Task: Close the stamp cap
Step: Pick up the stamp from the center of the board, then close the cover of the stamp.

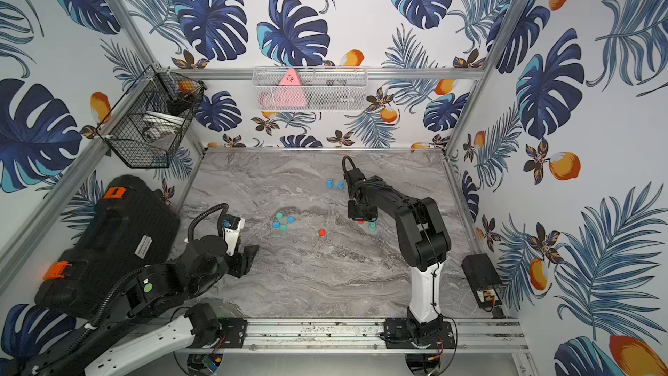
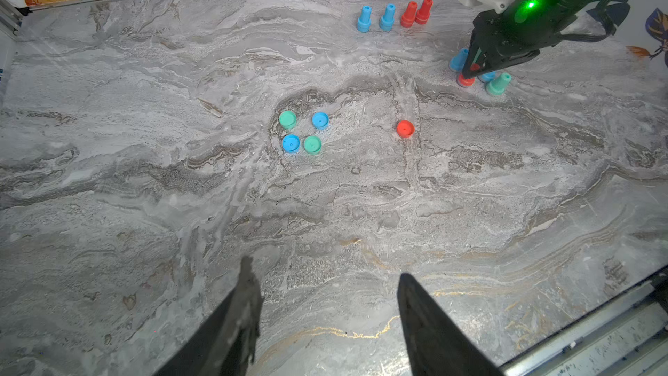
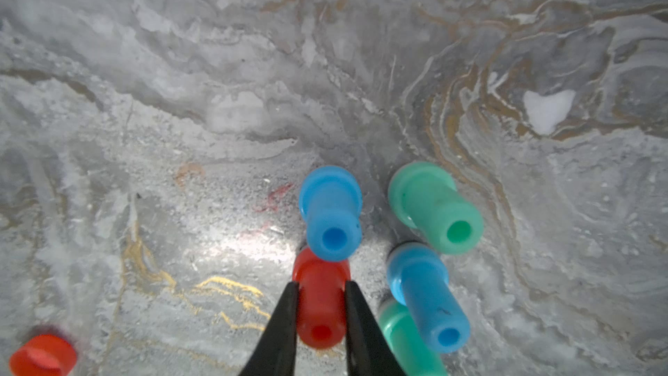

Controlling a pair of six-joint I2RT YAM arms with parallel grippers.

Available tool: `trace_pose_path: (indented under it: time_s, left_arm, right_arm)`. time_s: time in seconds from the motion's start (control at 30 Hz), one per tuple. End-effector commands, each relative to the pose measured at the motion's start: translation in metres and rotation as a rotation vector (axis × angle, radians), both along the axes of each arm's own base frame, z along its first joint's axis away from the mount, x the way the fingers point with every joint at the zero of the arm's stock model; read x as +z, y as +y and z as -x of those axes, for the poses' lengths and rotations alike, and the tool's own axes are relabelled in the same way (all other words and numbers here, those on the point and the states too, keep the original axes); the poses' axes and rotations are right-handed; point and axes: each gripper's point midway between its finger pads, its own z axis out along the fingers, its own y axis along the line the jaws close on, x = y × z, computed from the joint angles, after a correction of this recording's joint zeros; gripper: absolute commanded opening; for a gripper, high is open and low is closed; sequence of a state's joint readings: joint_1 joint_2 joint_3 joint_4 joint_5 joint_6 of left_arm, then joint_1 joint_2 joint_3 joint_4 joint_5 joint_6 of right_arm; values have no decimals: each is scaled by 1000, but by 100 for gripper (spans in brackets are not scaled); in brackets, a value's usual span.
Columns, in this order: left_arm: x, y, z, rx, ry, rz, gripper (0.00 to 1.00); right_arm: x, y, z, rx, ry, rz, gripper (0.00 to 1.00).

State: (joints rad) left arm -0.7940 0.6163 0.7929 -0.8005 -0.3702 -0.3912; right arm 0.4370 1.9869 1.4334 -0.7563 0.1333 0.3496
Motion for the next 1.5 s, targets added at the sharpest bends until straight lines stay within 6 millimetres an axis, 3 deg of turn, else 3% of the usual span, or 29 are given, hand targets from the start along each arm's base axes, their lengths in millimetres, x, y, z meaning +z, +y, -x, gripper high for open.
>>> trace_pose_path:
  time_s: [0.0, 0.2, 0.33, 0.6, 0.83, 1.13, 1.23, 1.47]
  left_arm:
    - [4, -1, -2, 0, -20, 6, 65]
    - [5, 0, -2, 2, -23, 6, 65]
    - [5, 0, -2, 3, -24, 8, 65]
    - [5, -1, -2, 0, -23, 6, 65]
    - [5, -1, -2, 0, -23, 8, 65]
    - [5, 0, -2, 1, -25, 10, 65]
    - [4, 0, -2, 3, -23, 7, 65]
    - [5, 0, -2, 2, -25, 10, 65]
  right_arm:
    - [-1, -3, 2, -6, 11, 17, 23]
    - [1, -4, 3, -5, 8, 28, 19]
    - [12, -4, 3, -2, -14, 42, 18]
    - [49, 36, 12, 91, -73, 40, 19]
    - [64, 90, 27, 200, -88, 13, 19]
    - [53, 135, 47, 286, -63, -9, 19]
    - [39, 142, 53, 301, -37, 0, 19]
    - [28, 146, 57, 304, -22, 0, 19]
